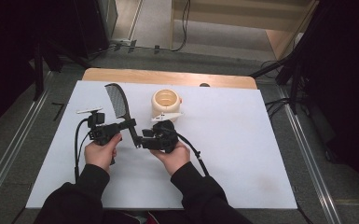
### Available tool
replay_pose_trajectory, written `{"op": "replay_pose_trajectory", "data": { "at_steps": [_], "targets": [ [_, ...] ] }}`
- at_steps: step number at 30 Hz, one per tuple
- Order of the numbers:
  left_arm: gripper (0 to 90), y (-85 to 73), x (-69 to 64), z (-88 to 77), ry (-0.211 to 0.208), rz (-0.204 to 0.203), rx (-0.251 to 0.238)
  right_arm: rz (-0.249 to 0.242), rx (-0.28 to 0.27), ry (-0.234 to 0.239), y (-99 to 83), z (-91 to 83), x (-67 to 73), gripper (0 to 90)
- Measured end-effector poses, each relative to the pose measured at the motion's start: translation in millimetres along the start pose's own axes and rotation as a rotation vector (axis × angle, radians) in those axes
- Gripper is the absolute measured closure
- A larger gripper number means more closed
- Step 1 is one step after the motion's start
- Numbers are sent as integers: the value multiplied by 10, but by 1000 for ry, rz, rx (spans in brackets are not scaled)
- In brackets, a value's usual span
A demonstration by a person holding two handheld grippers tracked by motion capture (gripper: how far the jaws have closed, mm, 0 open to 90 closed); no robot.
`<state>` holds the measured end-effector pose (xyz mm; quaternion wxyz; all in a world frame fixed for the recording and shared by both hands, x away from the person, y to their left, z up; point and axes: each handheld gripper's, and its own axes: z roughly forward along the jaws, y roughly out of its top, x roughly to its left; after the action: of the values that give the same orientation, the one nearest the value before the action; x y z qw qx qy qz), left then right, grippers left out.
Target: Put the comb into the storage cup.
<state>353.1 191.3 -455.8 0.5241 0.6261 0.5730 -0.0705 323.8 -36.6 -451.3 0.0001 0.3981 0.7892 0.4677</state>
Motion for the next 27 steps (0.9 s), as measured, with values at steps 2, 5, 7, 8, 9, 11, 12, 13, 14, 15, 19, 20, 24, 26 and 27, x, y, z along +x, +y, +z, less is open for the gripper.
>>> {"op": "replay_pose_trajectory", "data": {
  "at_steps": [2,5,7,8,9,11,12,13,14,15,19,20,24,26,27],
  "targets": [
    [722,-1,1,3,8,8,3,-24,0,23,-21,-30,-21,464],
    [723,2,3,6,12,21,15,-48,-11,52,-50,-88,-43,413],
    [723,5,1,9,14,32,22,-46,-5,84,-54,-126,-60,371],
    [723,5,5,10,14,33,26,-50,-3,96,-56,-143,-64,362],
    [723,5,6,12,13,29,28,-64,-2,101,-60,-161,-70,349],
    [723,4,11,13,14,34,35,-100,0,102,-77,-190,-79,336],
    [723,4,13,14,14,34,37,-114,6,100,-86,-203,-85,334],
    [722,4,13,16,13,33,38,-124,17,97,-96,-215,-93,329],
    [722,4,13,17,14,33,41,-130,26,95,-107,-224,-102,326],
    [722,3,14,19,14,33,44,-136,38,94,-118,-236,-112,321],
    [722,5,27,24,9,37,58,-140,62,92,-197,-259,-162,285],
    [722,6,28,25,9,38,60,-138,66,94,-219,-263,-171,284],
    [722,9,34,20,5,46,73,-140,79,97,-290,-298,-210,267],
    [722,10,37,22,5,53,80,-156,92,85,-313,-324,-224,261],
    [722,12,40,24,9,62,90,-163,95,82,-320,-336,-233,261]
  ]
}}
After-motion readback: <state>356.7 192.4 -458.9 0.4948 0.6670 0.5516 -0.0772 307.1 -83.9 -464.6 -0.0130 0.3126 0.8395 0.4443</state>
